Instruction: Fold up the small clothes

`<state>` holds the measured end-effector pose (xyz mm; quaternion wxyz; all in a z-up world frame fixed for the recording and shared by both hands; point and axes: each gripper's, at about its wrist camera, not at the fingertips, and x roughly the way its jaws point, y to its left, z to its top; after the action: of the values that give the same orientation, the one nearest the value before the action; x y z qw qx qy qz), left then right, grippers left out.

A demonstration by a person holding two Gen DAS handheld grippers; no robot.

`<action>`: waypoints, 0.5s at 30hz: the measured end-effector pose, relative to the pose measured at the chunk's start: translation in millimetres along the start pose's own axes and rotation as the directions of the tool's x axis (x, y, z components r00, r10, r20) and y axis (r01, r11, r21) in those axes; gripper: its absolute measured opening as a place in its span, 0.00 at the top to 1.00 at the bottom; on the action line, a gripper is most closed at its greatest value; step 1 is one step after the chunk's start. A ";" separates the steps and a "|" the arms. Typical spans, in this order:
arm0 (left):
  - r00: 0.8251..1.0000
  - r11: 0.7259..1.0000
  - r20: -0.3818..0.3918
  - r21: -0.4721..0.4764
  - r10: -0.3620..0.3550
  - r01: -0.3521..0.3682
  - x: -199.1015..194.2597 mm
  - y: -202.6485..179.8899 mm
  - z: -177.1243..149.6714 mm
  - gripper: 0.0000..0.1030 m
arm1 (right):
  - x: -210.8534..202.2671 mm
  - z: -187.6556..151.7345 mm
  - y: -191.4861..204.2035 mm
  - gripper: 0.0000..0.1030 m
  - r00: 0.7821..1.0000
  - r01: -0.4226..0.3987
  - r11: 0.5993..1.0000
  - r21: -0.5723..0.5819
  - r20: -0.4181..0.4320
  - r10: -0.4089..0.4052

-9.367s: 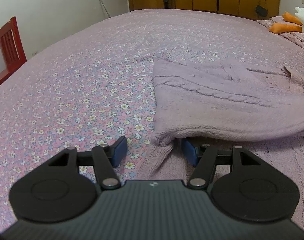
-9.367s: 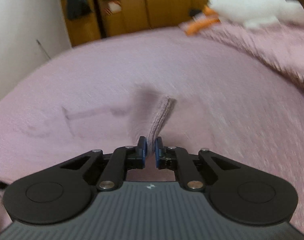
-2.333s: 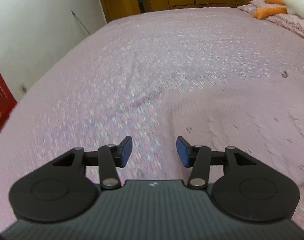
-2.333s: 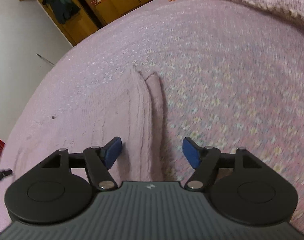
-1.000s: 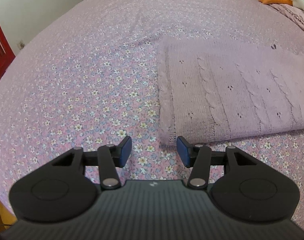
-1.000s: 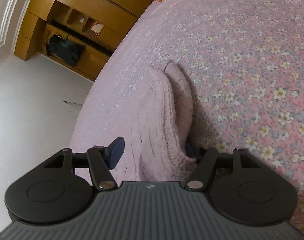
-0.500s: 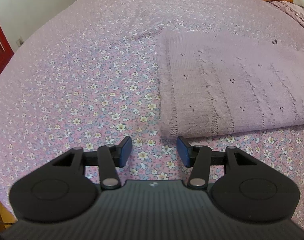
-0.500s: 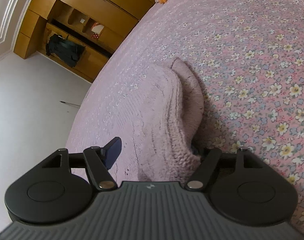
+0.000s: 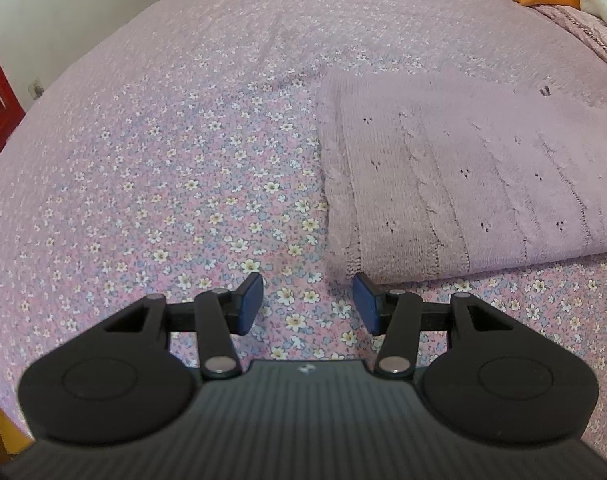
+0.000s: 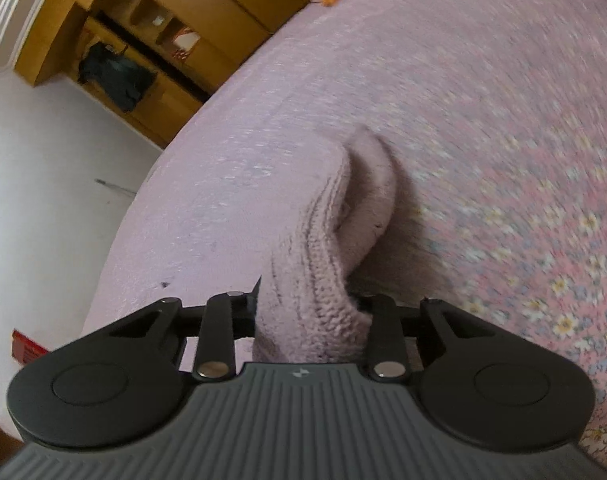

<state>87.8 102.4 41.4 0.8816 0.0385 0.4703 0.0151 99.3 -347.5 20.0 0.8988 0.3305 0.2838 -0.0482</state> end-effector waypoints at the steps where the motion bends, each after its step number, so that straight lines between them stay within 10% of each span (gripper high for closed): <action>1: 1.000 1.000 0.004 0.001 -0.003 0.003 -1.4 1.6 0.4 0.50 | -2.3 1.9 8.0 0.69 1.000 -0.005 1.000 -0.020 -0.001 0.005; 15: 0.998 0.991 0.053 -0.136 0.022 -0.014 -14.8 48.2 3.1 0.50 | 3.0 -5.0 138.6 0.71 0.993 -0.107 0.949 -0.296 -0.069 0.090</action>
<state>82.6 149.4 59.3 0.8944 -0.0171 0.4437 0.0539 137.5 -236.4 93.9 0.9316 0.2058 0.2955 0.0493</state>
